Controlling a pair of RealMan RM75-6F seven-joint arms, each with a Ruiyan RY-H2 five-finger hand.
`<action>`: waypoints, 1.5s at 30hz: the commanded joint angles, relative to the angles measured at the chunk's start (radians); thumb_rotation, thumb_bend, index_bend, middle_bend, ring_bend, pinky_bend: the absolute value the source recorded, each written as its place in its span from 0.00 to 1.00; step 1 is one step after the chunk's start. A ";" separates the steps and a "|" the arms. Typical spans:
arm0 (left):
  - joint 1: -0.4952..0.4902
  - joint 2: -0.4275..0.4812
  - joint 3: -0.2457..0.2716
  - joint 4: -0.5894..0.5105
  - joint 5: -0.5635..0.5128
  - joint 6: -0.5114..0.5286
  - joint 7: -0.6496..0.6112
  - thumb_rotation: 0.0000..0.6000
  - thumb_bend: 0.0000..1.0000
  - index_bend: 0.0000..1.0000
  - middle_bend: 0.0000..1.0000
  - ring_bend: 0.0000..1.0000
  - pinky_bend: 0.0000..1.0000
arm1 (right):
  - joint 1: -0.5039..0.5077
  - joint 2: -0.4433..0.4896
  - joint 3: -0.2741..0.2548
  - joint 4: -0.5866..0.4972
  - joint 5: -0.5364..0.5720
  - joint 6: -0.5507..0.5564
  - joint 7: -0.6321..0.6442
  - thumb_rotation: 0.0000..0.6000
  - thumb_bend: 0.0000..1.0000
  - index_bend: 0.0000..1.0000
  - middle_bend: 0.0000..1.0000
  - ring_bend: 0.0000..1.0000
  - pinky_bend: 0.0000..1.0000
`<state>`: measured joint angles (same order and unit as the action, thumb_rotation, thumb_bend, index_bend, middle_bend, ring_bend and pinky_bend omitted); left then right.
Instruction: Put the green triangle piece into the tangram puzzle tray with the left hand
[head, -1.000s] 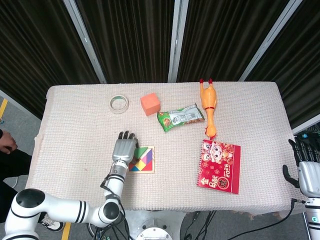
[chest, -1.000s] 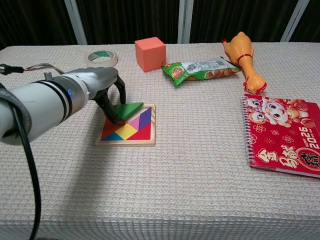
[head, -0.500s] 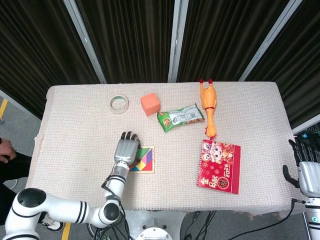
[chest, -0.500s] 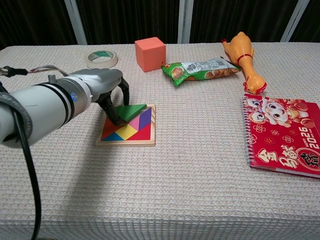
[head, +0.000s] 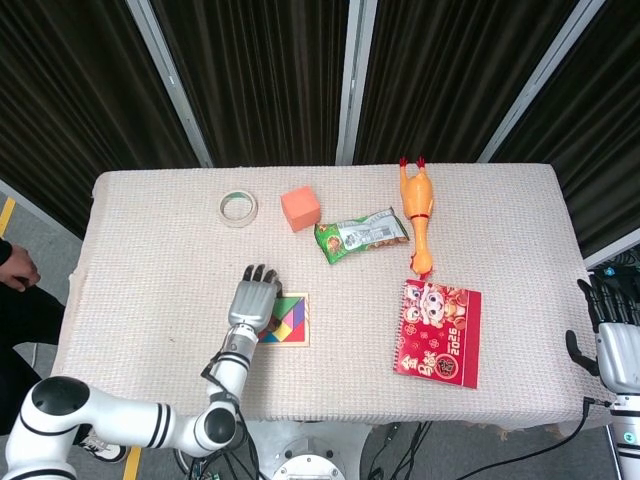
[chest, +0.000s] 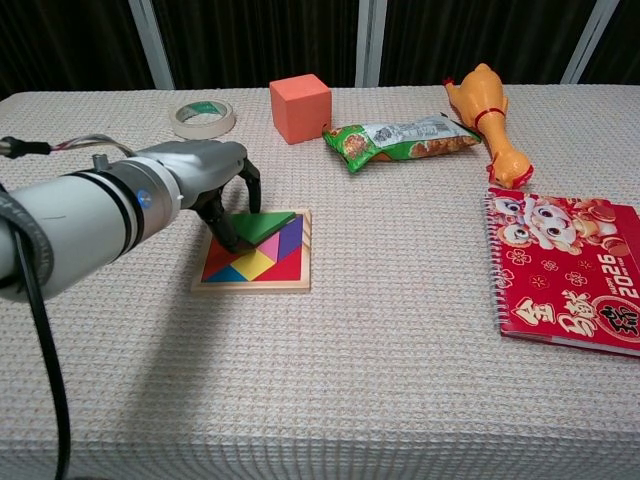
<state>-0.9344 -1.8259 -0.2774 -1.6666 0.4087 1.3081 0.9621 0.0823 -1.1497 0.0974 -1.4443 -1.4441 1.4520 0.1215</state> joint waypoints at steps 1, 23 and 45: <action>0.001 0.003 0.001 -0.004 0.004 0.000 -0.002 1.00 0.33 0.37 0.13 0.00 0.02 | 0.000 0.000 0.000 0.000 0.000 0.000 -0.001 1.00 0.37 0.00 0.00 0.00 0.00; 0.004 0.015 0.006 -0.044 0.057 0.014 -0.021 1.00 0.33 0.27 0.12 0.00 0.02 | 0.001 0.003 0.000 -0.004 0.006 -0.008 -0.004 1.00 0.37 0.00 0.00 0.00 0.00; 0.003 0.014 0.025 0.027 0.084 0.029 0.017 1.00 0.33 0.23 0.12 0.00 0.00 | 0.003 0.001 0.000 -0.001 0.007 -0.013 -0.001 1.00 0.37 0.00 0.00 0.00 0.00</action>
<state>-0.9308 -1.8090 -0.2517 -1.6459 0.4955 1.3411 0.9765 0.0850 -1.1485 0.0976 -1.4453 -1.4372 1.4394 0.1199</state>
